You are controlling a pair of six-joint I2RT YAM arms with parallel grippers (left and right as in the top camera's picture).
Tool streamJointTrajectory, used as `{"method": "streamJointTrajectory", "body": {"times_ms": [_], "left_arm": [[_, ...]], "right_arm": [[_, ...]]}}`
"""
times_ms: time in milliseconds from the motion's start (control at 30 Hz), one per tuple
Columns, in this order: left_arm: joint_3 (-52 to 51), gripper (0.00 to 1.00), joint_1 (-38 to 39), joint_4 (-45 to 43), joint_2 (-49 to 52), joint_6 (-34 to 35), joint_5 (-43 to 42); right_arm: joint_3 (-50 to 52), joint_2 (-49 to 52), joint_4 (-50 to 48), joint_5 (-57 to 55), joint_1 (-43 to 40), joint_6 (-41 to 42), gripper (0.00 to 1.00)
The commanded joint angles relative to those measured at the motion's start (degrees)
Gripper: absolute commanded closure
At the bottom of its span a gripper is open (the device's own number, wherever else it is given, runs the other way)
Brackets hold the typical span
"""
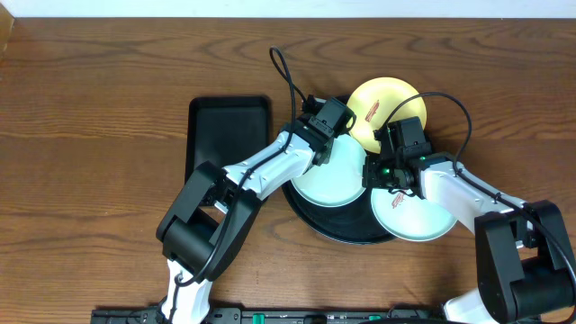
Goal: Clean dirty plates on tray and stack at the side
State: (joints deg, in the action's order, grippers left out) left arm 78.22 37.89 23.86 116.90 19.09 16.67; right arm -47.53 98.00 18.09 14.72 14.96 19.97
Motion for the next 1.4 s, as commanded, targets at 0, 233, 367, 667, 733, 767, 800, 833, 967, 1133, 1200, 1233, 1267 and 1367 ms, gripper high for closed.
{"method": "streamJointTrajectory", "body": {"times_ms": [0,233,367,667,733,767,800,833,967,1133,1200,1233,1267,1367], "left_arm": [[0.0,0.93,-3.3,-0.5,-3.7,-1.5,11.7],[0.0,0.92,-7.7,4.0,-16.9,-1.0,7.2],[0.0,0.92,-12.9,12.2,-22.9,0.4,-4.4],[-7.7,0.92,-24.1,19.4,-20.9,1.5,-18.7],[-10.4,0.92,-25.5,17.3,-19.6,1.5,-18.9],[-10.8,0.92,-25.9,17.1,-19.2,1.5,-19.1],[-10.8,0.89,-26.4,17.1,-18.8,1.5,-19.9],[-10.8,0.83,-27.0,17.0,-18.6,0.8,-21.7],[-9.6,0.66,-29.2,17.7,-20.8,-0.2,-27.1],[-7.7,0.5,-32.8,20.9,-27.7,-0.5,-29.8],[-7.7,0.4,-34.9,22.7,-33.2,-0.5,-29.7],[-7.7,0.37,-35.7,23.5,-35.3,-0.5,-29.7],[-7.7,0.35,-36.4,24.2,-37.2,-0.5,-29.7],[-7.7,0.32,-38.6,26.3,-42.9,-0.7,-29.7]], "right_arm": [[1.3,1.7,2.3,-5.7,-0.4,-1.6,0.99],[1.3,1.7,2.4,-5.7,-0.4,-1.8,0.99],[1.3,1.7,2.2,-4.8,-0.4,-4.8,0.99],[1.3,1.7,-0.6,0.4,-0.4,-12.6,0.99],[1.3,1.7,-1.6,0.6,-0.4,-12.6,0.99],[1.3,1.7,-1.9,0.6,-0.4,-12.6,0.99],[1.3,1.7,-2.1,0.6,-0.4,-12.6,0.99],[1.3,1.7,-2.3,0.8,-0.4,-12.6,0.99],[0.3,1.7,-1.5,2.3,-0.4,-12.9,0.99],[-7.1,1.7,8.3,2.7,0.0,-15.8,0.99],[-13.1,1.6,14.6,2.7,0.8,-16.9,0.99],[-15.2,1.6,16.2,2.7,1.0,-16.9,0.99],[-17.0,1.6,17.3,2.7,1.3,-16.9,0.99],[-21.9,1.6,18.8,2.6,2.3,-16.8,0.99]]}}
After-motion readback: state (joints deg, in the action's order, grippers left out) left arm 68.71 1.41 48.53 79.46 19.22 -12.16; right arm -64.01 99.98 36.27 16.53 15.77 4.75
